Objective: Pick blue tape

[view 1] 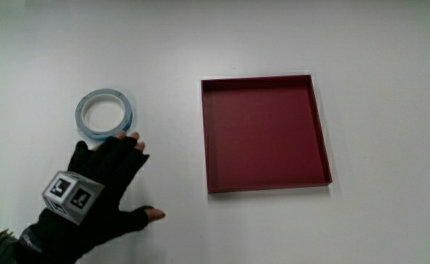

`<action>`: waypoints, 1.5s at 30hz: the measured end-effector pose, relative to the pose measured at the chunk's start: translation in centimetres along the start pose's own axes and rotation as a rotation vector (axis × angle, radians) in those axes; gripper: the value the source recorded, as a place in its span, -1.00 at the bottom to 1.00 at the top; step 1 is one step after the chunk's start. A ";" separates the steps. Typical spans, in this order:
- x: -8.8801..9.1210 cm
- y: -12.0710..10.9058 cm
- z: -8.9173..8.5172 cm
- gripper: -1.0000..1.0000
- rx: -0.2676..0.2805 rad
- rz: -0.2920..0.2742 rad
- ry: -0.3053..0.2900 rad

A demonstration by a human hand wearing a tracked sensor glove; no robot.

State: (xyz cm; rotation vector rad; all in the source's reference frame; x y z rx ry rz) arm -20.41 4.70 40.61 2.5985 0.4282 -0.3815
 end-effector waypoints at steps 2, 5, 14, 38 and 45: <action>-1.3 0.6 -0.7 0.00 -0.016 0.029 -0.070; -1.8 1.4 -0.2 0.00 -0.010 0.061 -0.050; -5.4 3.7 -1.8 0.00 -0.042 0.137 -0.026; -10.1 7.2 -5.4 0.00 -0.164 0.279 -0.017; -10.1 7.4 -5.6 0.00 -0.170 0.280 -0.024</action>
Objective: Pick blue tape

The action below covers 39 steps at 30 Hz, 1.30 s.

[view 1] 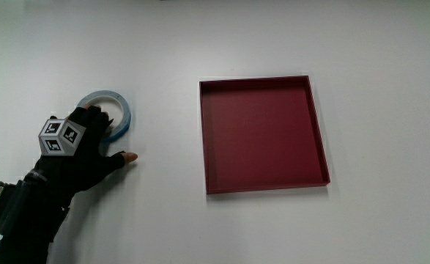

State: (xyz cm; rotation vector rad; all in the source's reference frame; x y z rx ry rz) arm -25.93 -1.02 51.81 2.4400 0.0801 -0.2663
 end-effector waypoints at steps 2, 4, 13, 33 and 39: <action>-0.1 0.1 -0.1 0.05 0.005 -0.007 -0.001; -0.3 0.1 -0.2 0.14 0.033 -0.019 0.001; -0.8 -0.3 -0.4 0.57 0.179 -0.070 -0.025; 0.7 -3.1 1.3 1.00 0.398 -0.155 -0.042; 2.7 -4.5 2.9 1.00 0.442 -0.234 -0.060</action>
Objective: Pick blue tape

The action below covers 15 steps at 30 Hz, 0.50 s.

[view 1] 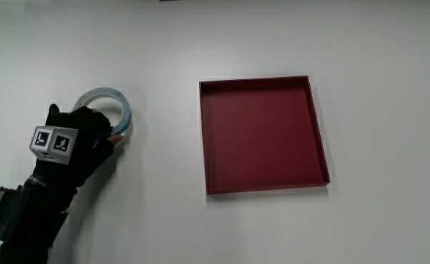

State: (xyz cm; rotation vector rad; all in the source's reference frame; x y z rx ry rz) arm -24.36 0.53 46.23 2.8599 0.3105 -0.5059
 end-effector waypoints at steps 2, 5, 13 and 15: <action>1.2 0.0 0.5 1.00 -0.002 -0.016 -0.004; 3.6 0.1 1.6 1.00 0.010 -0.059 0.022; 7.9 1.0 2.6 1.00 0.049 -0.223 -0.042; 8.4 1.3 2.3 1.00 0.051 -0.243 -0.063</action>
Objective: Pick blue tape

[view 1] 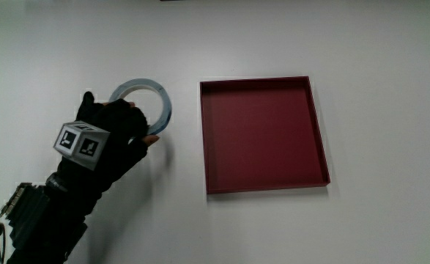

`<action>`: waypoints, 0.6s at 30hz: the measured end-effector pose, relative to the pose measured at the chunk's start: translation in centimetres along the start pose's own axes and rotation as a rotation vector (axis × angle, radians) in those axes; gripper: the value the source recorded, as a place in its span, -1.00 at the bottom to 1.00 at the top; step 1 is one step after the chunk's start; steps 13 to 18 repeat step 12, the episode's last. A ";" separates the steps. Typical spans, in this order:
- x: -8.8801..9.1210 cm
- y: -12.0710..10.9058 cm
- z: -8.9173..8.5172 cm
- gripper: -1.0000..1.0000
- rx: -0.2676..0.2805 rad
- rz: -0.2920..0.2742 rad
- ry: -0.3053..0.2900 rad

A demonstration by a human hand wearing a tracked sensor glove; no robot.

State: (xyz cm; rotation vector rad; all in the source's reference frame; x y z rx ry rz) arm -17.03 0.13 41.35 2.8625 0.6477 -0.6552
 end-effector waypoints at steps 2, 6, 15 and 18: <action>0.8 0.5 0.2 1.00 -0.010 -0.010 0.002; 3.0 1.6 0.6 1.00 -0.025 -0.071 0.092; 4.9 2.9 -1.1 1.00 -0.048 -0.118 0.061; 4.9 2.9 -1.1 1.00 -0.048 -0.118 0.061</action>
